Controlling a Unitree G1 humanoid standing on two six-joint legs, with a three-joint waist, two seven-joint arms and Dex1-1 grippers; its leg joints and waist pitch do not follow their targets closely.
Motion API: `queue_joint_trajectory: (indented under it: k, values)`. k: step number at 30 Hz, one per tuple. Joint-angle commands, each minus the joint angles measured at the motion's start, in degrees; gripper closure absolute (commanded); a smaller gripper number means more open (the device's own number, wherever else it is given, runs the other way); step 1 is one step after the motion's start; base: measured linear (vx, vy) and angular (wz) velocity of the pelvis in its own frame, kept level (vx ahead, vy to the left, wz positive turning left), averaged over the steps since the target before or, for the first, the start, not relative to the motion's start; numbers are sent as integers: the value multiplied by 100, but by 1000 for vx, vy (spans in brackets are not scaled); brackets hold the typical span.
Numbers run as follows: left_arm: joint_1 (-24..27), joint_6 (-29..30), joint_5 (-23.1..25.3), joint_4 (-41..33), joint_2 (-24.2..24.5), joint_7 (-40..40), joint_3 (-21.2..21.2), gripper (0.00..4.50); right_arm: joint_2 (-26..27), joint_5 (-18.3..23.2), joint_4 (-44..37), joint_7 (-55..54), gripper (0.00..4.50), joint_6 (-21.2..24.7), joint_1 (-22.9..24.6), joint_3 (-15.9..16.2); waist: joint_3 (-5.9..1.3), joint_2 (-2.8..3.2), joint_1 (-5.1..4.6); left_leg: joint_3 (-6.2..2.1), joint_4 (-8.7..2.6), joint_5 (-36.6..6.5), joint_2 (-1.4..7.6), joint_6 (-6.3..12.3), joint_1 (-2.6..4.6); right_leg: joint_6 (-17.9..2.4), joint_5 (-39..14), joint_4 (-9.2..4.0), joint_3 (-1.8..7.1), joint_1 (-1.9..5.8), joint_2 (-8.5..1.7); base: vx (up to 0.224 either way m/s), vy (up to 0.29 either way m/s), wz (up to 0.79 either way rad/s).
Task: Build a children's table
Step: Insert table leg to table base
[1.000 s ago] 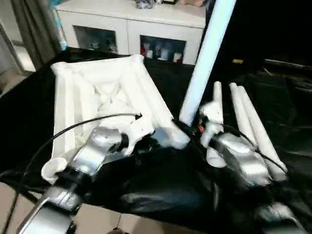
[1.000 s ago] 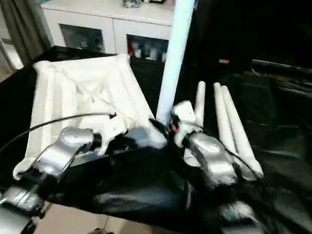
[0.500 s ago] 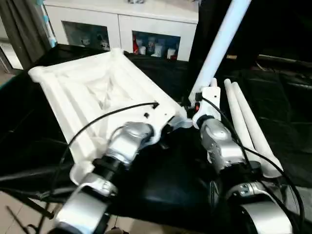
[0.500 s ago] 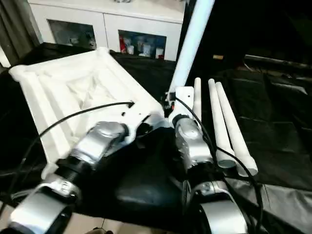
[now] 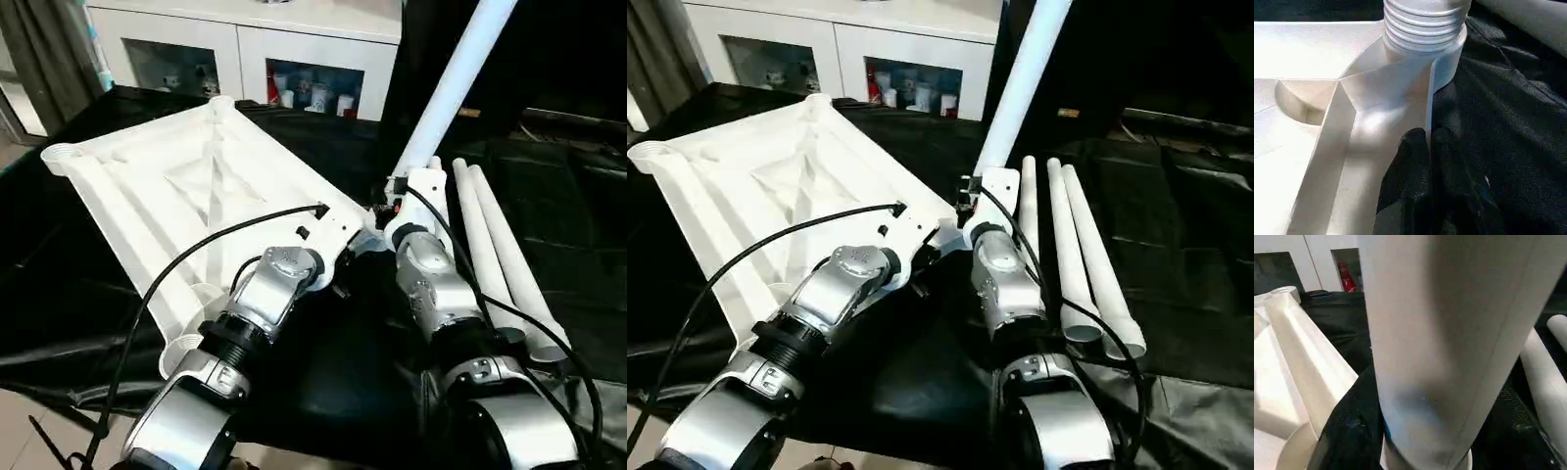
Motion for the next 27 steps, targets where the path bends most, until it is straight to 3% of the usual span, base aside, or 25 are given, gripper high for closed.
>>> queue_joint_trajectory:
  k: [1, 13, 16, 21, 23, 24, 25, 27]
  values:
    - [-103, -37, 55, -343, 16, 272, 155, 450, 87, -62, 705, -65, 261, 452, 385, 25, -342, 58, 28, -150, -504, -2128, 327, -155, 114, -986, -1432, -445, 162, 156, -348, 0, 0, 0]
    - [-96, -79, -2, -407, 185, -4, 94, 450, 77, 51, 833, 141, 261, 777, 194, -122, -341, 43, -11, -154, -509, -2186, 326, -155, 103, -948, -1598, -458, 167, 144, -360, 0, 0, 0]
    - [-58, -90, -43, -492, 300, -237, 33, 450, -18, 60, 821, 432, 261, 910, 140, -138, -354, 46, -21, -154, -506, -2064, 326, -129, 89, -997, -1407, -434, 161, 171, -350, 0, 0, 0]
    - [110, -587, -139, -827, 685, -1072, -243, 450, -316, 47, 695, 1240, 261, 1299, 103, 30, -359, 40, -33, -153, -495, -1711, 329, 34, 23, -1143, -1086, -401, 159, 246, -379, 0, 0, 0]
    - [348, -771, -225, -1320, 1144, -1740, -414, 450, -679, 49, 319, 2255, 261, 1657, 227, 362, -370, 69, -16, -125, -466, -1513, 355, 96, 57, -1308, -791, -372, 145, 252, -376, 0, 0, 0]
    - [348, -771, -225, -1320, 1144, -1740, -414, 450, -679, 49, 319, 2255, 261, 1657, 227, 362, -372, 84, 5, -124, -463, -1478, 374, 84, 75, -1350, -712, -367, 134, 249, -389, 0, 0, 0]
    - [506, -848, -353, -1640, 1448, -2168, -424, 450, -996, -8, -87, 3047, 261, 1606, 434, 691, -371, 90, 21, -105, -454, -1451, 385, 79, 107, -1439, -620, -362, 119, 235, -380, 0, 0, 0]
    - [576, -846, -401, -1777, 1598, -2331, -413, 450, -1153, 23, -355, 3445, 261, 1560, 570, 835, -372, 88, 55, -81, -438, -1346, 396, 78, 106, -1479, -430, -337, 123, 247, -382, 0, 0, 0]
